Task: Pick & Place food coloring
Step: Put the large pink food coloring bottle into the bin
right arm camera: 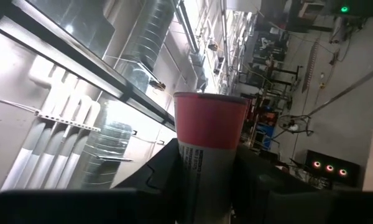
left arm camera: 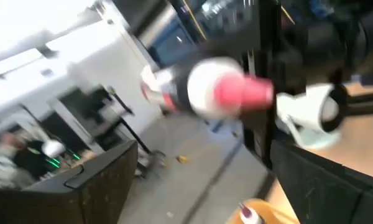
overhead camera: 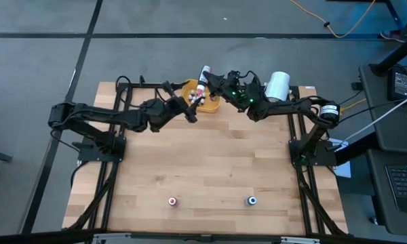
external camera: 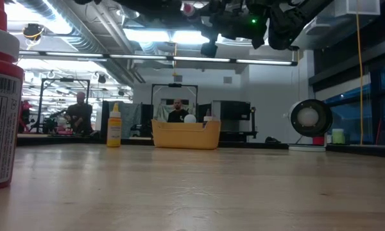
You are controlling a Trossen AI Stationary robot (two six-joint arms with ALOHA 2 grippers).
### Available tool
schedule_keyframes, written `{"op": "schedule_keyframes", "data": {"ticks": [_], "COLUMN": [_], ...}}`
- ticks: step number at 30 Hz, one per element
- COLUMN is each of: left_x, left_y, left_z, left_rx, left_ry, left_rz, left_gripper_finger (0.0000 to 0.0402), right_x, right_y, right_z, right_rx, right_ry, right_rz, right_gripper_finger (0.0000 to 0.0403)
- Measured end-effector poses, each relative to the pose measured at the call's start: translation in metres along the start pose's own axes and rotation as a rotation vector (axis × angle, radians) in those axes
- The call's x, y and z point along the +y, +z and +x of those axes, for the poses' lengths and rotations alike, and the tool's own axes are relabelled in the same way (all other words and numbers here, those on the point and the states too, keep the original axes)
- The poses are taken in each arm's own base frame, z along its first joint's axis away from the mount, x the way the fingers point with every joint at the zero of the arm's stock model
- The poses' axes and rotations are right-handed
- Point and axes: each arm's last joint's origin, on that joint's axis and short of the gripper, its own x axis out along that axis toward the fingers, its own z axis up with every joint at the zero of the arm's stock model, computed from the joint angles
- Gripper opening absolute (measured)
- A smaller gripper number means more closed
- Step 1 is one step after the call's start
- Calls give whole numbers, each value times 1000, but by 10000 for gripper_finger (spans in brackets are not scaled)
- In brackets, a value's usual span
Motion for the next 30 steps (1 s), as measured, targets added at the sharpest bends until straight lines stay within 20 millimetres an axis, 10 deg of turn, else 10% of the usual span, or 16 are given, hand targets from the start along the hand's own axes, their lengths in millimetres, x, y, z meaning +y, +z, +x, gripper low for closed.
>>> {"op": "schedule_keyframes", "data": {"ticks": [30], "left_x": [3], "left_y": [1], "left_z": [22], "left_rx": [-131], "left_ry": [53], "left_rz": [47], "left_gripper_finger": [321], "right_x": [-2], "right_y": [-1], "right_z": [0], "right_rx": [15], "right_ry": [-24], "right_rz": [-1], "right_gripper_finger": [113]}}
